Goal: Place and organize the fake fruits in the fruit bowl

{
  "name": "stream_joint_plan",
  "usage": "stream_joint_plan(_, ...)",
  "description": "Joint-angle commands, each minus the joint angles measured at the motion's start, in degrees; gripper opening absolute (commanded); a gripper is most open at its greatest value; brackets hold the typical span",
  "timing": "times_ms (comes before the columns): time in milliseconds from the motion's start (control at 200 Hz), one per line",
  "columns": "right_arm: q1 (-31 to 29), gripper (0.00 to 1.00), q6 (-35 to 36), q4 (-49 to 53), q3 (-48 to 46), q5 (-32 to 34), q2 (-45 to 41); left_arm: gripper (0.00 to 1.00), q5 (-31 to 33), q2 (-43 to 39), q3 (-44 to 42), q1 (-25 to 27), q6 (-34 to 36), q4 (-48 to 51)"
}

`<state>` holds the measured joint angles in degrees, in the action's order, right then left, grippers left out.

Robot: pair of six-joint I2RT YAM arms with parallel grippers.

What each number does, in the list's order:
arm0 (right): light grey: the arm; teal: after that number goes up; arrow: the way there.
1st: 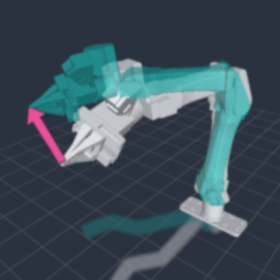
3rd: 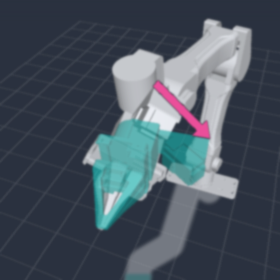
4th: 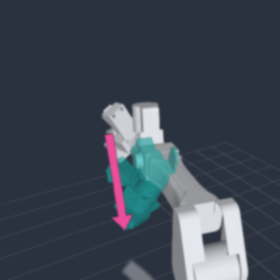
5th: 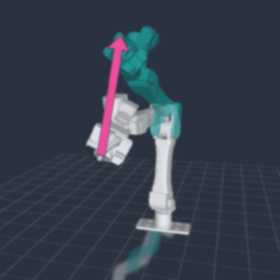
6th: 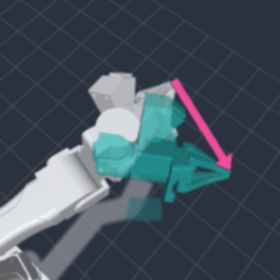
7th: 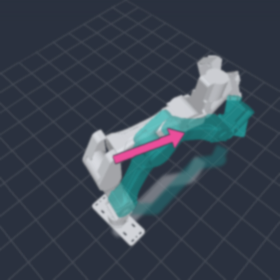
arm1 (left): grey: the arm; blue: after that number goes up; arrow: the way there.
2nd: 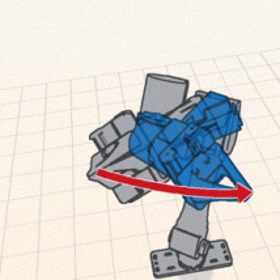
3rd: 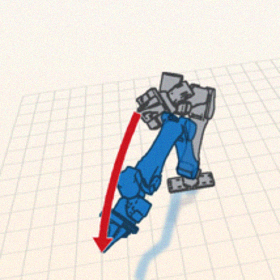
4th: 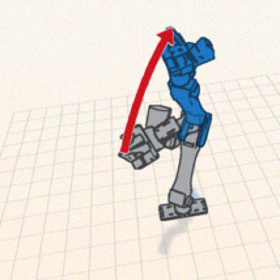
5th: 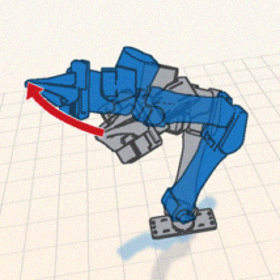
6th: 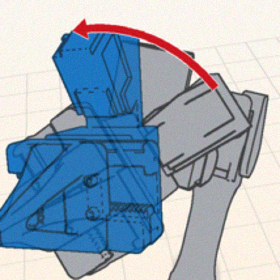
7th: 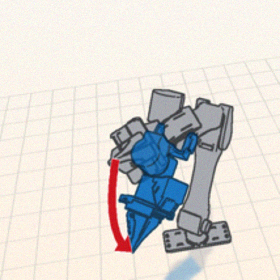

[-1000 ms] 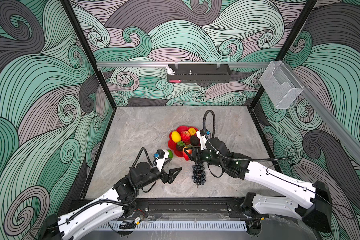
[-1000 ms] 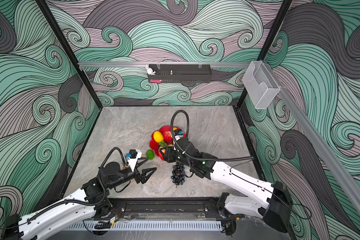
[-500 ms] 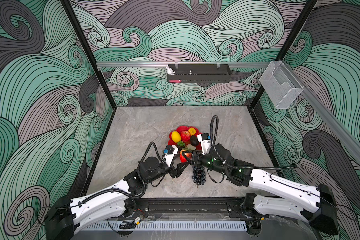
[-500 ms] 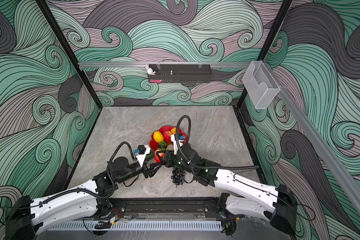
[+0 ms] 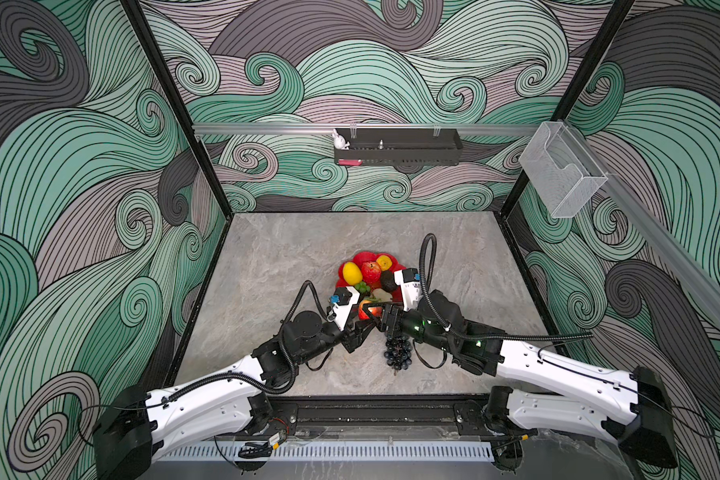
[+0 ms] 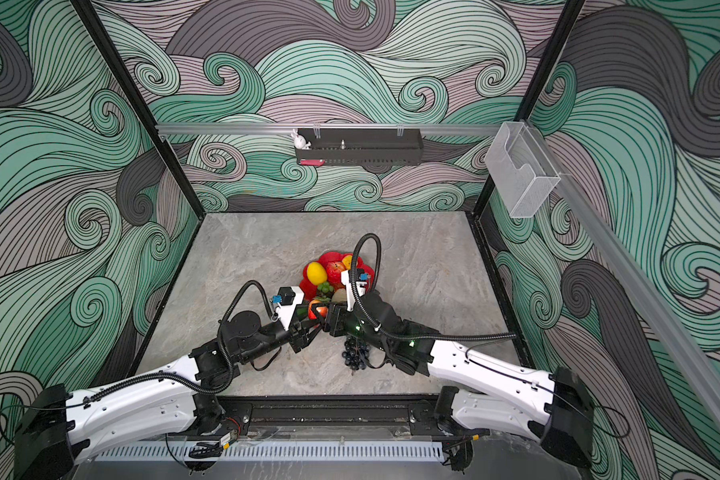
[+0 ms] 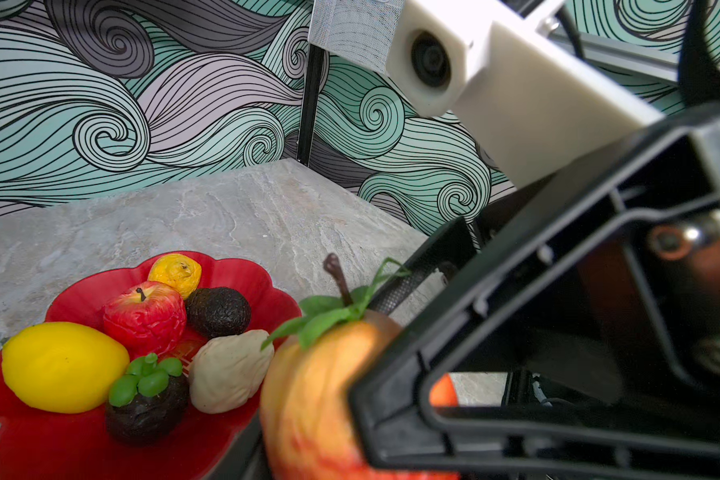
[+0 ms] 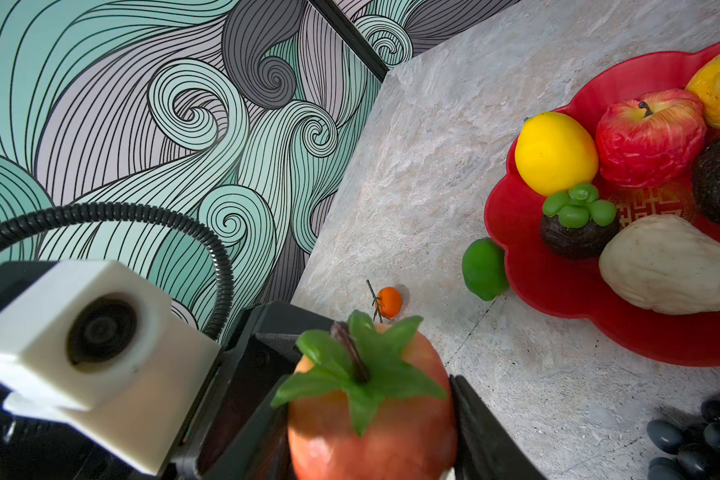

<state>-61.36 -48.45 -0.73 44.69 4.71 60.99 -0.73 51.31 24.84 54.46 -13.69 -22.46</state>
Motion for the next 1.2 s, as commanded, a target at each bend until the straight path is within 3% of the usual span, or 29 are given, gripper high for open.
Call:
stream_joint_plan(0, -0.7, 0.60, 1.0, -0.9, 0.1, 0.2, -0.3, 0.41, 1.4, 0.1, 2.3, 0.1, 0.6, -0.5)
stream_joint_plan(275, -0.7, 0.92, 7.2, 7.4, 2.6, 2.5, -2.7, 0.40, 4.3, -2.1, 1.2, 0.1, 5.0, 2.6)
stream_joint_plan(380, 0.1, 0.96, 12.3, 13.8, 4.6, 4.7, -5.5, 0.40, 4.9, -3.1, 1.4, 0.1, 8.9, 6.1)
stream_joint_plan(565, 5.7, 0.90, 17.0, 19.2, 5.5, 0.3, -9.7, 0.41, 4.8, -2.9, 2.9, 0.1, 13.7, 10.5)
stream_joint_plan(776, 12.7, 0.75, 15.6, 21.0, 5.8, -9.7, -9.6, 0.40, 1.0, 0.5, 4.9, 0.3, 17.9, 10.7)
stream_joint_plan(951, 13.6, 0.64, 15.0, 23.0, 6.2, -12.5, -8.7, 0.40, -1.5, 1.9, 5.4, 1.7, 22.7, 11.1)
stream_joint_plan(1191, 13.7, 0.52, 14.4, 24.8, 7.2, -15.3, -6.8, 0.40, 0.5, 4.5, 5.8, 4.4, 26.6, 11.5)
